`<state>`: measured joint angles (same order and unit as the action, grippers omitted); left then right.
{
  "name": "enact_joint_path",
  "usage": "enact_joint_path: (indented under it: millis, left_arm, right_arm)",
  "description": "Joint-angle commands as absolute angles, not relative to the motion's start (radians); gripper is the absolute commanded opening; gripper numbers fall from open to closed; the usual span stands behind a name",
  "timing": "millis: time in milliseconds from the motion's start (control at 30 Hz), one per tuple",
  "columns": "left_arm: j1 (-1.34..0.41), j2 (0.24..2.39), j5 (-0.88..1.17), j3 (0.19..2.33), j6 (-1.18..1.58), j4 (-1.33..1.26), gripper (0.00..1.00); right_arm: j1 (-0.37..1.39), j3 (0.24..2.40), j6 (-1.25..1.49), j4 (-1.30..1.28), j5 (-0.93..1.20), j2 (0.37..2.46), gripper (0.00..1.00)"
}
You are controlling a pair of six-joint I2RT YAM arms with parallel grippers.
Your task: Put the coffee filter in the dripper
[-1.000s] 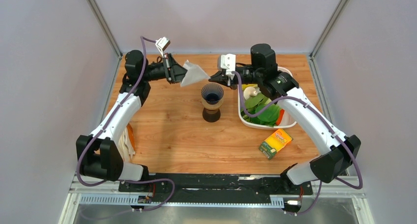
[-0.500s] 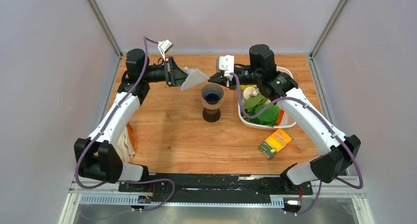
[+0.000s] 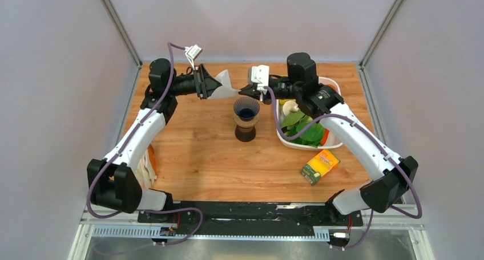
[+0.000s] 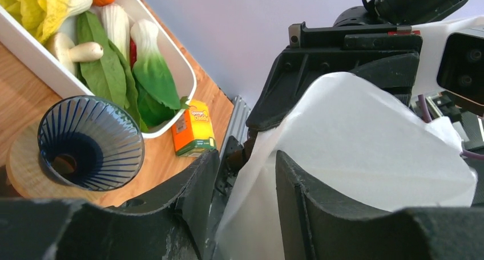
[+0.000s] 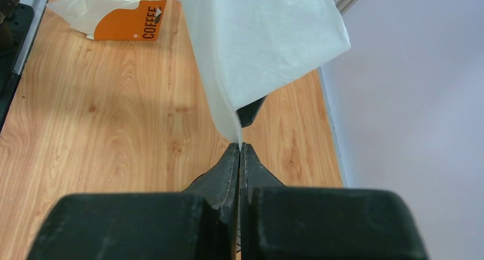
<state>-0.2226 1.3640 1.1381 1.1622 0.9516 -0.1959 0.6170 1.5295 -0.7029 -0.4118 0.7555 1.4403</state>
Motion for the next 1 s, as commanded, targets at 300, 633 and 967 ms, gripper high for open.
enact_joint_path:
  millis: [300,633,967]
  left_arm:
    - [-0.173,1.322,1.111,1.056,1.161,-0.501,0.43]
    - [-0.162,1.265,1.074,1.05,1.042,-0.452,0.59]
    - [-0.2,1.271,1.049,1.071,0.982,-0.422,0.52]
  right_arm:
    - [0.634,1.471,-0.668,-0.28,0.645,1.364,0.0]
    - [0.635,1.486,-0.626,-0.269,0.677,1.387,0.0]
    - [0.636,1.514,-0.573,-0.261,0.708,1.407,0.0]
